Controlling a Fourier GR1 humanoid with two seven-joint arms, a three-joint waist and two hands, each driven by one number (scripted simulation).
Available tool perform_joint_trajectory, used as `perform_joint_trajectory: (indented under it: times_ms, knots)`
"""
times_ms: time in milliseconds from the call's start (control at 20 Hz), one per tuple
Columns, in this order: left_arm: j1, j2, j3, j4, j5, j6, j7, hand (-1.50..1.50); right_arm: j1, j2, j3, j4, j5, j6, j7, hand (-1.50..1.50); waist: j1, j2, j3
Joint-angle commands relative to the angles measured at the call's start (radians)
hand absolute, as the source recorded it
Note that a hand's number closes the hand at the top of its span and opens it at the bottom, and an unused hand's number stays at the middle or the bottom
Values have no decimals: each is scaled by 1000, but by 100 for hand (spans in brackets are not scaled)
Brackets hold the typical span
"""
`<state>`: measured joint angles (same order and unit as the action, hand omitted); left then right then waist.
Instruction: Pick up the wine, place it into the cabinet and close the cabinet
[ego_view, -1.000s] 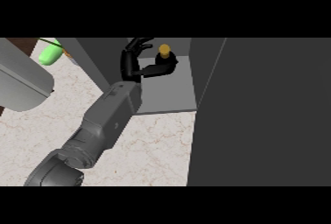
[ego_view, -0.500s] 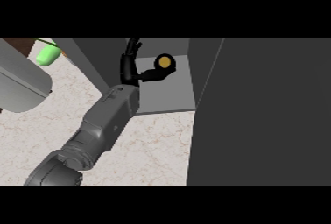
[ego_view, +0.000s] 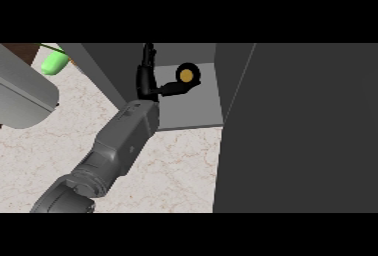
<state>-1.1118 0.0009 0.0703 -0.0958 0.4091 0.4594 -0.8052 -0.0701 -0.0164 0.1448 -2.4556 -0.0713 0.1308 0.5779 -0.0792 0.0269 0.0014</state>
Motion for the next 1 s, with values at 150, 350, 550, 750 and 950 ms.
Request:
perform_joint_trajectory:
  times_ms: [150,350,550,750,950]
  knots:
    - [17,26,8,1,-6,-53,-19,-150,15,1,7,-37,-18,1,9,-150,4,2,-3]
    - [40,11,7,-8,-11,-103,-47,-150,46,9,38,-50,-12,-4,16,-150,13,-4,-3]
    - [58,-1,-6,3,-22,-145,-58,-150,39,4,-2,-32,-38,2,-10,-150,12,-3,-2]
    - [38,4,-3,6,-25,-162,-36,-150,-21,12,38,-18,3,-20,21,-150,19,-3,-3]
    - [46,-1,0,-6,-1,-189,-52,-150,43,-5,20,-75,-39,-3,27,-150,15,-9,-2]
